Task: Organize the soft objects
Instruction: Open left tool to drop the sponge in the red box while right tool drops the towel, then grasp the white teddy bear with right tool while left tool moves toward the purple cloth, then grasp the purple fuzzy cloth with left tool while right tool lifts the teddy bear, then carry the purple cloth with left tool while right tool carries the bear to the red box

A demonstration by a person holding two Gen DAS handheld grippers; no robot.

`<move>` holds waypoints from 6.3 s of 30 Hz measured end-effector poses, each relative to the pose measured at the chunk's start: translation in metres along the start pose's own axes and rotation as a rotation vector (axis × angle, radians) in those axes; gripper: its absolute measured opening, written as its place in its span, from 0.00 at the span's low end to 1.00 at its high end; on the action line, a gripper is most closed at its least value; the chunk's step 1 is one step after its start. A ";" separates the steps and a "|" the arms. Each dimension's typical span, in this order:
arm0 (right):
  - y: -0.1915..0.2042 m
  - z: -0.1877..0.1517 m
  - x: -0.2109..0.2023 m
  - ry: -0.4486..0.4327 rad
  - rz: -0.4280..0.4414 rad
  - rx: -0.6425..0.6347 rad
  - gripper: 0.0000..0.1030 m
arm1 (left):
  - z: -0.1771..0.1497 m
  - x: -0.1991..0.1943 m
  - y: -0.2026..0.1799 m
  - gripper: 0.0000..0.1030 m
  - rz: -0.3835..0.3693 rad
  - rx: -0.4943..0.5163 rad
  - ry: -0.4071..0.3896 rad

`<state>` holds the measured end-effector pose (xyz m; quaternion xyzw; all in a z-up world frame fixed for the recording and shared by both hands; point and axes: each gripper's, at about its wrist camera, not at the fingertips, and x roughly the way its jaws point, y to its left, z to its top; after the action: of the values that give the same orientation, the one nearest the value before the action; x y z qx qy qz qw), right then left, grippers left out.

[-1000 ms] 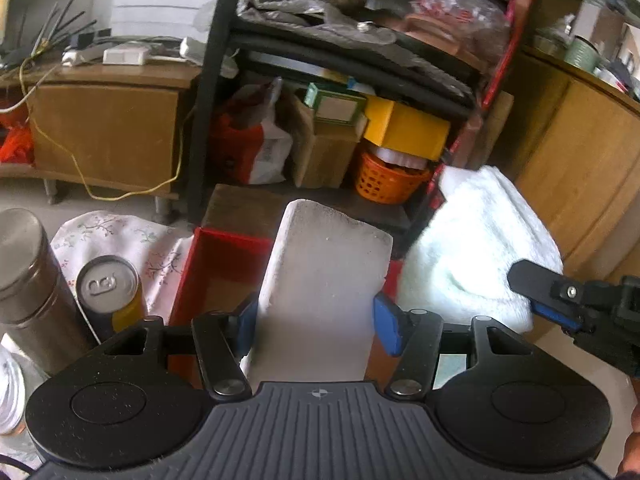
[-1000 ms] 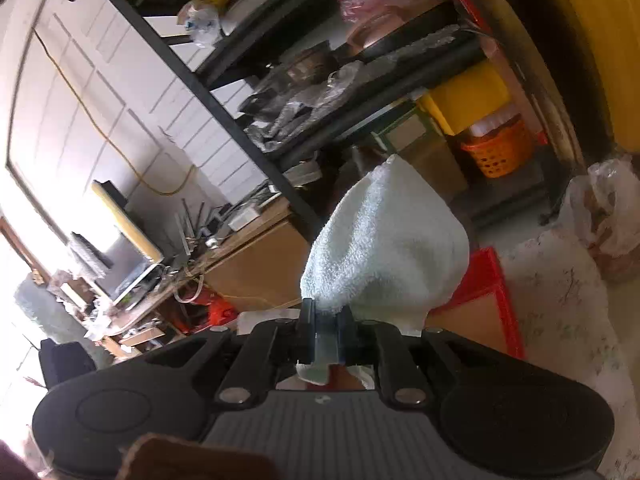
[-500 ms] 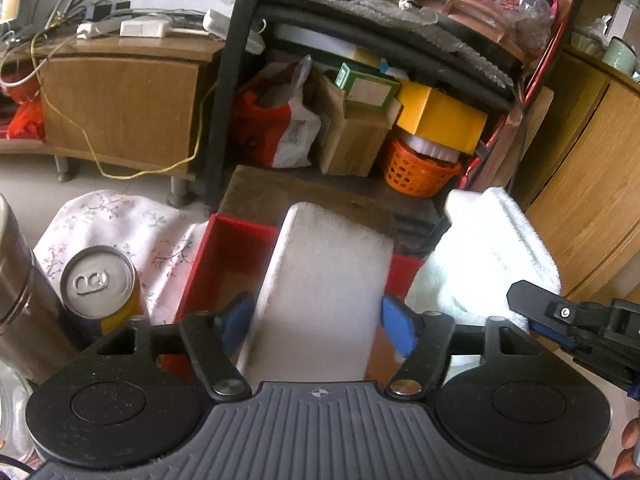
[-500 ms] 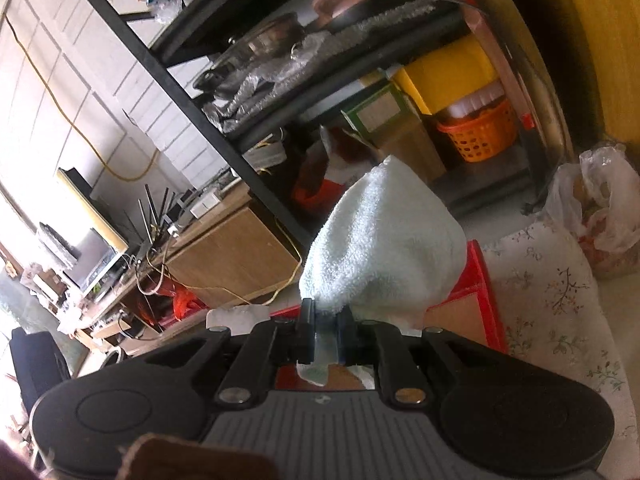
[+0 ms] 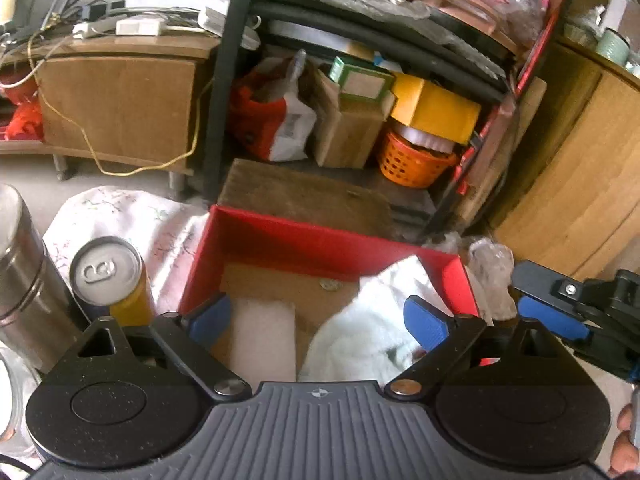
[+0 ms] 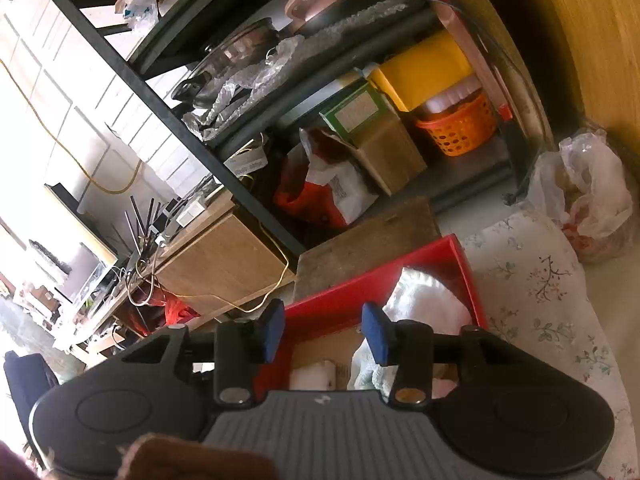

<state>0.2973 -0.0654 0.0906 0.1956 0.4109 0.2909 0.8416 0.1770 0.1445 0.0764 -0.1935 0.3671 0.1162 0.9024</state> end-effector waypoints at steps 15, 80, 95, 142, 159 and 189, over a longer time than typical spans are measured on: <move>-0.010 -0.013 -0.004 0.048 -0.029 0.028 0.25 | -0.011 -0.009 0.008 0.90 -0.033 -0.023 0.051; -0.003 -0.149 -0.002 0.490 -0.081 -0.316 0.37 | -0.084 -0.057 0.039 0.89 -0.090 -0.060 0.262; -0.023 -0.104 -0.079 0.326 0.046 -0.059 0.37 | -0.112 -0.044 0.033 0.88 -0.317 -0.158 0.396; -0.037 -0.088 -0.079 0.275 0.033 0.010 0.38 | -0.093 -0.072 0.035 0.06 -0.244 -0.223 0.207; -0.020 -0.059 -0.094 0.133 0.138 0.064 0.38 | -0.057 -0.101 0.029 0.06 -0.422 -0.307 0.033; -0.018 0.007 -0.045 0.007 0.101 0.106 0.38 | 0.011 -0.049 0.021 0.06 -0.363 -0.343 -0.077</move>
<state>0.2869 -0.1091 0.1104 0.2591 0.4185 0.3114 0.8129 0.1418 0.1653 0.1129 -0.4020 0.2665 0.0200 0.8757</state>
